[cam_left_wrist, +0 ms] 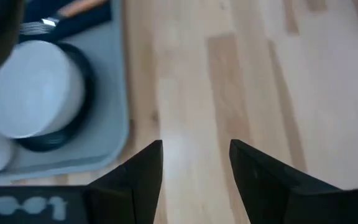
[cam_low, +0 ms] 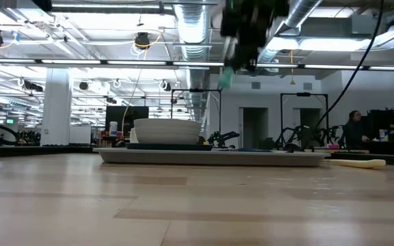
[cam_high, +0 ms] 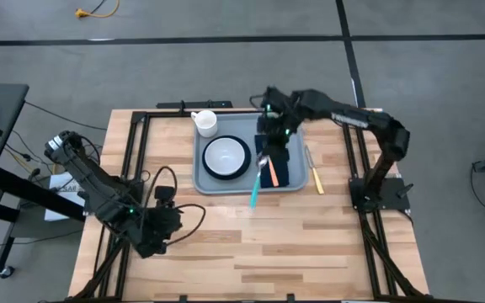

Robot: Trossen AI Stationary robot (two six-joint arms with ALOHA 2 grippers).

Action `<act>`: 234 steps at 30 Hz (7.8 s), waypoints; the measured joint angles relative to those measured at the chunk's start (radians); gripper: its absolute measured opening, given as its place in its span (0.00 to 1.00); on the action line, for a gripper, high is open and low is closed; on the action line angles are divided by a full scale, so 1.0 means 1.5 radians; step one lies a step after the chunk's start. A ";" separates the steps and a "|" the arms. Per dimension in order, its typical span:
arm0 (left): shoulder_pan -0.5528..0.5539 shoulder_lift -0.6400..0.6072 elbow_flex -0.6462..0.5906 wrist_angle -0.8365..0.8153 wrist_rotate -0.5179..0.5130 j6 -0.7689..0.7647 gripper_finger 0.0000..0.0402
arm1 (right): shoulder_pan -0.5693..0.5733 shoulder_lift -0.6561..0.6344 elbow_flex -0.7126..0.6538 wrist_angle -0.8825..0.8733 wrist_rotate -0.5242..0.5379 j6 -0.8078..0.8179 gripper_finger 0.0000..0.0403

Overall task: Set up tray
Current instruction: Put the blue spoon to the right of the green plate on the blue napkin on the gray tray

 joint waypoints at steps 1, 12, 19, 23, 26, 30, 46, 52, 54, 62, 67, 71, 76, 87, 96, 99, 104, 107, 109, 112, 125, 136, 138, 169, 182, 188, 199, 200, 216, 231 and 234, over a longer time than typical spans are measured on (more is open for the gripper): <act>0.014 -0.002 0.000 0.004 0.030 0.022 0.44 | -0.022 0.013 0.000 -0.010 -0.005 -0.021 0.00; 0.199 -0.002 -0.034 0.185 0.290 0.255 0.44 | -0.130 0.134 -0.001 -0.079 -0.013 -0.123 0.00; 0.311 -0.003 -0.158 0.310 0.353 0.314 0.44 | -0.115 0.149 0.000 -0.070 0.007 -0.185 0.00; 0.370 -0.008 -0.239 0.424 0.424 0.336 0.44 | -0.119 0.134 0.000 -0.073 0.024 -0.242 0.00; 0.409 -0.016 -0.299 0.531 0.447 0.344 0.44 | -0.129 0.126 0.001 -0.076 0.030 -0.299 0.00; 0.439 -0.015 -0.364 0.666 0.449 0.336 0.44 | -0.141 0.126 0.013 -0.091 0.030 -0.346 0.00; 0.352 -0.015 -0.397 0.820 0.300 0.234 0.44 | -0.142 0.126 0.028 -0.074 0.016 -0.488 0.00; 0.356 -0.078 -0.397 0.764 0.303 0.306 0.44 | -0.142 0.126 0.032 -0.057 -0.024 -0.491 0.00; 0.370 -0.126 -0.397 0.713 0.304 0.339 0.44 | -0.141 0.126 0.033 -0.052 -0.024 -0.493 0.00; 0.485 -0.356 -0.397 0.550 0.368 0.430 0.44 | -0.125 0.126 0.033 -0.002 -0.023 -0.503 0.00; 0.517 -0.422 -0.410 0.543 0.434 0.430 0.44 | -0.114 0.131 0.033 0.032 -0.024 -0.486 0.00; 0.518 -0.424 -0.450 0.568 0.442 0.424 0.44 | -0.113 0.165 0.034 0.036 -0.013 -0.460 0.00; 0.518 -0.424 -0.492 0.597 0.441 0.412 0.44 | -0.116 0.239 0.033 0.013 0.013 -0.427 0.00; 0.526 -0.425 -0.462 0.576 0.437 0.452 0.44 | -0.159 0.330 0.073 -0.002 0.039 -0.432 0.00; 0.526 -0.425 -0.462 0.569 0.437 0.446 0.44 | -0.169 0.330 0.116 -0.021 0.108 -0.418 0.02; 0.526 -0.425 -0.461 0.569 0.437 0.442 0.44 | -0.169 0.329 0.143 -0.067 0.103 -0.459 0.01; 0.526 -0.425 -0.461 0.572 0.436 0.436 0.44 | -0.177 0.329 0.200 -0.149 0.062 -0.491 0.00; 0.527 -0.425 -0.461 0.576 0.436 0.434 0.44 | -0.186 0.328 0.238 -0.217 0.037 -0.520 0.00; 0.527 -0.425 -0.461 0.576 0.436 0.433 0.44 | -0.191 0.328 0.263 -0.254 0.029 -0.529 0.00; 0.527 -0.425 -0.461 0.576 0.436 0.427 0.44 | -0.200 0.328 0.295 -0.304 0.017 -0.533 0.00; 0.527 -0.425 -0.461 0.576 0.436 0.421 0.44 | -0.197 0.368 0.300 -0.307 0.063 -0.597 0.00; 0.527 -0.425 -0.461 0.576 0.436 0.412 0.44 | -0.168 0.433 0.299 -0.307 0.091 -0.632 0.00; 0.527 -0.425 -0.461 0.577 0.436 0.412 0.44 | -0.165 0.434 0.299 -0.307 0.107 -0.632 0.00; 0.527 -0.425 -0.461 0.576 0.435 0.417 0.44 | -0.100 0.433 0.299 -0.260 0.247 -0.563 0.00; 0.527 -0.425 -0.461 0.576 0.435 0.417 0.44 | -0.098 0.432 0.299 -0.244 0.248 -0.517 0.12; 0.527 -0.425 -0.461 0.576 0.435 0.417 0.44 | -0.098 0.432 0.299 -0.244 0.255 -0.512 0.18; 0.527 -0.425 -0.461 0.576 0.423 0.414 0.44 | -0.107 0.430 0.358 -0.307 0.328 -0.379 0.18; 0.527 -0.425 -0.461 0.576 0.414 0.410 0.44 | -0.109 0.430 0.371 -0.310 0.327 -0.357 0.18; 0.527 -0.424 -0.525 0.663 0.492 0.397 0.44 | -0.126 0.293 0.352 -0.305 0.091 0.028 0.18; 0.527 -0.425 -0.672 0.789 0.493 0.306 0.44 | 0.013 0.183 0.085 -0.126 0.260 0.393 0.18; 0.526 -0.425 -0.696 0.824 0.491 0.280 0.44 | 0.016 0.166 0.036 -0.110 0.297 0.464 0.18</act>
